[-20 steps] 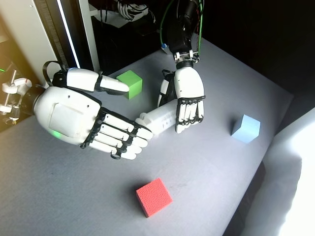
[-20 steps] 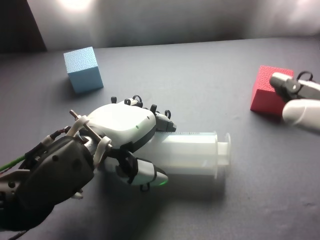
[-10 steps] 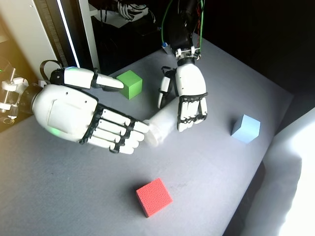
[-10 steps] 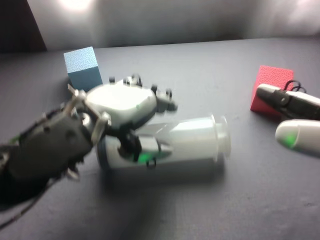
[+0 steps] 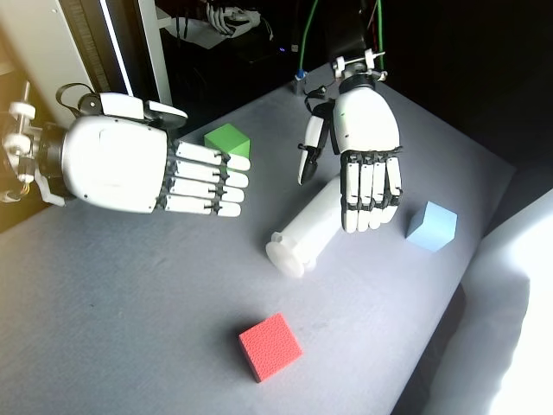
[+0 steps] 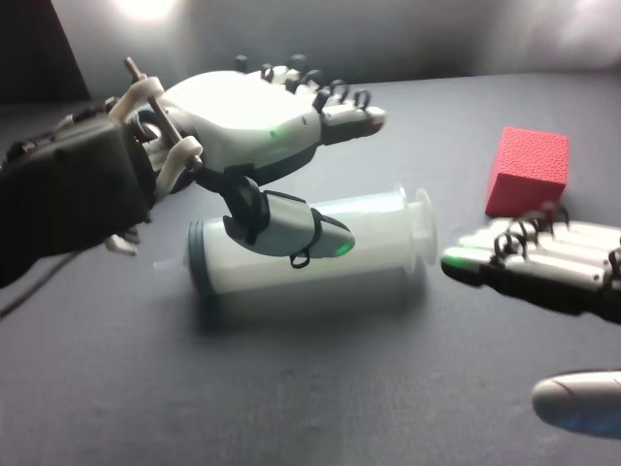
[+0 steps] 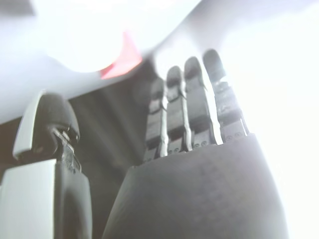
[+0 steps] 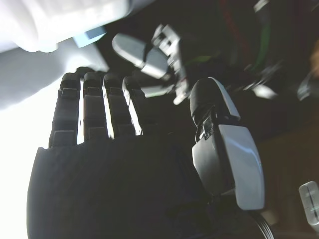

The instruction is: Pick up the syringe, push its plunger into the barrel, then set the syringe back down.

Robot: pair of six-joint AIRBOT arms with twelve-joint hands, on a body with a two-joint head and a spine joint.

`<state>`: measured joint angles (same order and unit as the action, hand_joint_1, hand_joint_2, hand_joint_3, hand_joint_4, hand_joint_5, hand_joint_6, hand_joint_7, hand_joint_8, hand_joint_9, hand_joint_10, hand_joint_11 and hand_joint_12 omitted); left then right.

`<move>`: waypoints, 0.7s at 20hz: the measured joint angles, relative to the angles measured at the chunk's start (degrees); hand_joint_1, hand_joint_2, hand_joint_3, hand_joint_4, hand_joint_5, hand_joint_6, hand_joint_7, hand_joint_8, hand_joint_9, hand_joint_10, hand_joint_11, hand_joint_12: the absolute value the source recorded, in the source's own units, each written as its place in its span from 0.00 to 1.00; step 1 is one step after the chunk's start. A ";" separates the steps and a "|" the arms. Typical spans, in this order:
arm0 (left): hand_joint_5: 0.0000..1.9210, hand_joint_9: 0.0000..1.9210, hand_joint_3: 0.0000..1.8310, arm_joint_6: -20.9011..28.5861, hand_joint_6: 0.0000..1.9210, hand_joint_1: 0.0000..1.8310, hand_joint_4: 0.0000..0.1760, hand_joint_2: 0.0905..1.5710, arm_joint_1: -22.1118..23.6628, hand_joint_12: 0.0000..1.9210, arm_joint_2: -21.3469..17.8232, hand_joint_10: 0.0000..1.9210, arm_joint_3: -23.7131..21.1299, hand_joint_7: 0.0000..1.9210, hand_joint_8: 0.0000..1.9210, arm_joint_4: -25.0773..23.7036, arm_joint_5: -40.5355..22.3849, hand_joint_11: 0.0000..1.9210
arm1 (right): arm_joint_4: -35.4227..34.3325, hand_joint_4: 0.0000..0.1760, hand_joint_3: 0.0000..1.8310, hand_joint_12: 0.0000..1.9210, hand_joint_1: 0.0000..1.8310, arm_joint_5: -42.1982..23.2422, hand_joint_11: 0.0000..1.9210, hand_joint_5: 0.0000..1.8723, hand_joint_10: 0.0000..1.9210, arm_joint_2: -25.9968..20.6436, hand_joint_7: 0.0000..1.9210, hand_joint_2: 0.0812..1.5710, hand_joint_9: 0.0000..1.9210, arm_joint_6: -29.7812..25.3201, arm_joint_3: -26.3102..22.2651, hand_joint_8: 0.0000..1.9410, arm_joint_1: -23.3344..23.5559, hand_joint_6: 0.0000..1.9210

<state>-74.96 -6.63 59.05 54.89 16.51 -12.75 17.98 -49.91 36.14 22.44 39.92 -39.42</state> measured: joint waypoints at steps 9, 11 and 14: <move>0.08 0.08 0.00 65.83 0.00 0.09 0.00 0.72 -0.57 0.21 -0.31 0.00 9.14 0.09 0.00 -80.41 -20.04 0.00 | 11.34 0.00 0.00 0.00 0.00 3.93 0.00 0.00 0.00 -0.92 0.00 0.82 0.00 1.38 0.59 0.00 5.73 0.00; 0.07 0.07 0.00 73.00 0.00 0.09 0.00 0.72 0.11 0.20 -1.01 0.00 9.51 0.08 0.00 -88.54 -23.98 0.00 | 11.96 0.00 0.00 0.00 0.00 3.87 0.00 0.00 0.00 -0.90 0.00 0.82 0.00 0.55 0.63 0.00 5.75 0.00; 0.08 0.08 0.00 75.58 0.00 0.08 0.00 0.71 0.26 0.24 -2.56 0.00 9.51 0.10 0.00 -91.30 -25.53 0.00 | 11.72 0.00 0.00 0.00 0.00 4.85 0.00 0.00 0.00 -0.96 0.00 0.82 0.00 0.15 1.07 0.00 6.12 0.00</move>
<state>0.62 -6.37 56.49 64.40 -74.78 -38.28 29.69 -45.06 35.18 22.59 40.99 -33.30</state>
